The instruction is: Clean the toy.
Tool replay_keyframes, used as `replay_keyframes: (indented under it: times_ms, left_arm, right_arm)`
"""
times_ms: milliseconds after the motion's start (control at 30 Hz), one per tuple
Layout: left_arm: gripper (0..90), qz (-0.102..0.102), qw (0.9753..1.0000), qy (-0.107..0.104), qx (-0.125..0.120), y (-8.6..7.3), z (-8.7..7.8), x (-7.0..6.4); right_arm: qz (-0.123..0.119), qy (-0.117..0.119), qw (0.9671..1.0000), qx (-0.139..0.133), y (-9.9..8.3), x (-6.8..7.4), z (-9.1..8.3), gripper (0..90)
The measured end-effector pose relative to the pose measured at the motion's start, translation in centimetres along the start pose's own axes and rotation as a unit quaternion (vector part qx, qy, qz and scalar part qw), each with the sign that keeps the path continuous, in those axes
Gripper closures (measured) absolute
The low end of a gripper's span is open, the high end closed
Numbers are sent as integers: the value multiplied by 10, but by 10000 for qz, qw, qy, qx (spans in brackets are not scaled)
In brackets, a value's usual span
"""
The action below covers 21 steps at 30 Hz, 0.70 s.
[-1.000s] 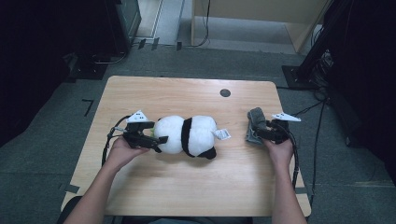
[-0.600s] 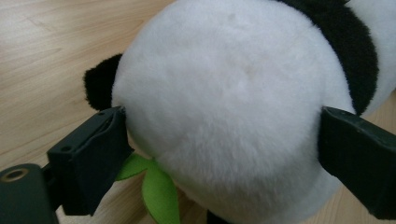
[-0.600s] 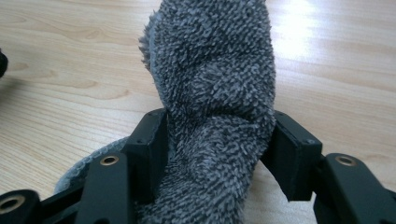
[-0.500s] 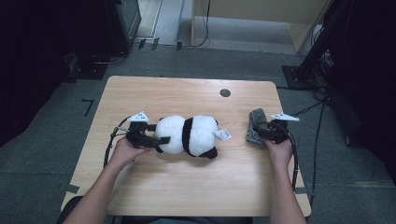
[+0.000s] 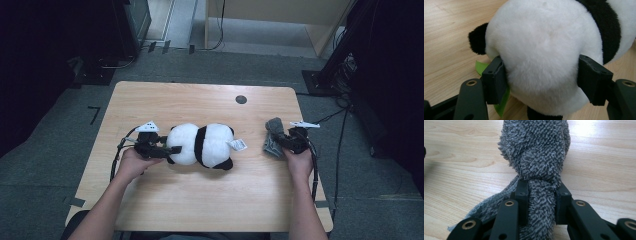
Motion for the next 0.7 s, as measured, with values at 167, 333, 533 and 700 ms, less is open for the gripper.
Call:
replay_keyframes:
  times_ms: [167,333,533,700]
  left_arm:
    - [317,-21,10000,11,-14,0,0,0]
    - [315,-6,10000,30,-18,0,-1,-1]
    - [309,-37,10000,41,-46,0,0,-1]
    - [310,-89,9999,68,-62,1,-1,-2]
  right_arm:
    - [-29,-57,10000,-1,4,4,-6,726]
    - [-55,-91,9999,-38,8,10,-12,727]
    - [-102,42,9998,-179,12,19,-19,727]
    - [-291,111,9991,-286,19,36,-30,727]
Point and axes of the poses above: each handheld gripper's, and its own axes: z roughly forward along the jaws, y roughly out of its top, x roughly to its left, the point moved 2 cm from there along z, roughly forward along the jaws, and after that the axes turned 6 degrees about y, right-handed, at the moved point
